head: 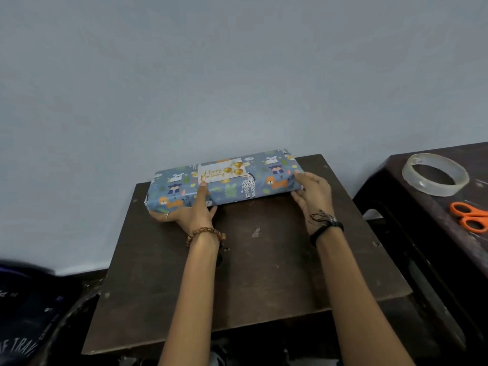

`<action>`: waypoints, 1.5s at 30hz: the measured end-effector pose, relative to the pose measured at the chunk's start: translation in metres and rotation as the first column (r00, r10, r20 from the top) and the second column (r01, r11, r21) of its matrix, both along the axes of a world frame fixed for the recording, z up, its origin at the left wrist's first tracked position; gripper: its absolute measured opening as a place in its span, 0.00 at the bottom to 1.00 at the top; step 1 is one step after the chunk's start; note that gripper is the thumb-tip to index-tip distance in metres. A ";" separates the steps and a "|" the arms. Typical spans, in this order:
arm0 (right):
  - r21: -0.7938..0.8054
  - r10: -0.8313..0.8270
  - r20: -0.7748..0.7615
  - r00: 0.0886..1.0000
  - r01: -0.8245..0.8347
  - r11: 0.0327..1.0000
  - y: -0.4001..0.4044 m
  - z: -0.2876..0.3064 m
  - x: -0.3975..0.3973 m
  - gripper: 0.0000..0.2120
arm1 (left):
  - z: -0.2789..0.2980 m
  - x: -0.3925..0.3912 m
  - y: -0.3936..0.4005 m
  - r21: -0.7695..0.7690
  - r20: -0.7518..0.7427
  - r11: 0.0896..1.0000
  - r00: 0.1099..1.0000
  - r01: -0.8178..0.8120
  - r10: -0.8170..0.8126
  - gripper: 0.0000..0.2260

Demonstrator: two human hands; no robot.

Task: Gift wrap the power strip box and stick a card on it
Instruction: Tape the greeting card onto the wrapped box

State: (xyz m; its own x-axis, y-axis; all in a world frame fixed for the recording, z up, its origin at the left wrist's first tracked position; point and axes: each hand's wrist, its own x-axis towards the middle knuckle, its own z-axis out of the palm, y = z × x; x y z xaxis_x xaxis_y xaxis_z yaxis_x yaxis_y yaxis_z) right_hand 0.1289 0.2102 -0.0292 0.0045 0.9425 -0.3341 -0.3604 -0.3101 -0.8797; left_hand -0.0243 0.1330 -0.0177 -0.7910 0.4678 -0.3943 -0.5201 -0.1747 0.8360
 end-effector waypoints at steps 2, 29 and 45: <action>0.017 0.009 0.018 1.000 -0.009 1.000 -0.002 -0.001 -0.004 0.14 | -0.004 -0.001 -0.004 -0.041 -0.064 0.999 0.998 0.001 -0.003 0.38; -0.085 0.155 0.987 0.036 -0.702 0.707 -0.132 -0.016 -0.010 0.37 | -0.020 0.067 -0.126 -0.984 -0.157 0.157 -0.001 0.089 -0.988 0.33; 0.261 0.275 0.645 0.713 -0.544 0.797 -0.136 0.013 -0.010 0.08 | -0.004 0.051 -0.118 -0.582 -0.512 0.743 0.562 0.330 -0.650 0.12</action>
